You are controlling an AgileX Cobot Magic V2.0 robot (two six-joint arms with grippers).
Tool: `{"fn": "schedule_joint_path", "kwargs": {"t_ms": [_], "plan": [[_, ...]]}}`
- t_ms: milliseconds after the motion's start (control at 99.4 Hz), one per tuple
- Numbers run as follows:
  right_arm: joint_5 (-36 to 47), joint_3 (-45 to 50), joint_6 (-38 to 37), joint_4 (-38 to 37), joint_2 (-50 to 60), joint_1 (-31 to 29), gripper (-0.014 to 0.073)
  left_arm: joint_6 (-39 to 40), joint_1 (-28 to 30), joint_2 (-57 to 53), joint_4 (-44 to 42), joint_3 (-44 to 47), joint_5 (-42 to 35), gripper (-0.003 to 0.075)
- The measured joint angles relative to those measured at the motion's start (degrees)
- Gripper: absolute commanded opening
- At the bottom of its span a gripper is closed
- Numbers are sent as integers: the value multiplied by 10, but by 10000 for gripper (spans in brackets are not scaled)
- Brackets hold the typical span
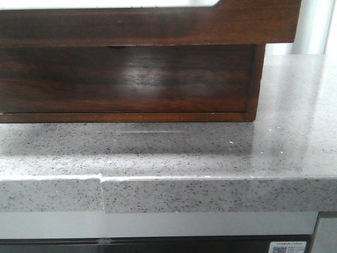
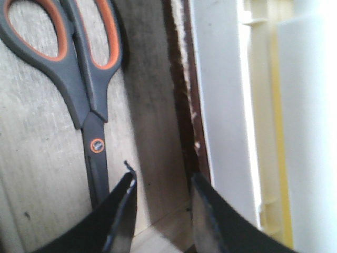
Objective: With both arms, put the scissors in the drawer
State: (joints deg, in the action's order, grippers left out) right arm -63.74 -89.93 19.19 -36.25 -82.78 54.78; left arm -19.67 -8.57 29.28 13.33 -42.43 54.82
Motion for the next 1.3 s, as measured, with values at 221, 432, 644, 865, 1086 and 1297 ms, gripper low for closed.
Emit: {"fn": "schedule_joint_path", "kwargs": {"t_ms": [221,432,644,865,1086,1297], "plan": [[-3,0,-29,81,91,-31,228,0,0,0,0,0,0,347],[14,29,-105,125,175,-165,228,0,0,0,0,0,0,347],[103,160,-199,206,249,-355,228,0,0,0,0,0,-7,347],[177,344,-215,347,293,-472,228,0,0,0,0,0,-9,347],[212,448,-217,402,342,-477,228,0,0,0,0,5,-11,347],[235,459,-218,398,382,-477,227,0,0,0,0,22,-16,347]]}}
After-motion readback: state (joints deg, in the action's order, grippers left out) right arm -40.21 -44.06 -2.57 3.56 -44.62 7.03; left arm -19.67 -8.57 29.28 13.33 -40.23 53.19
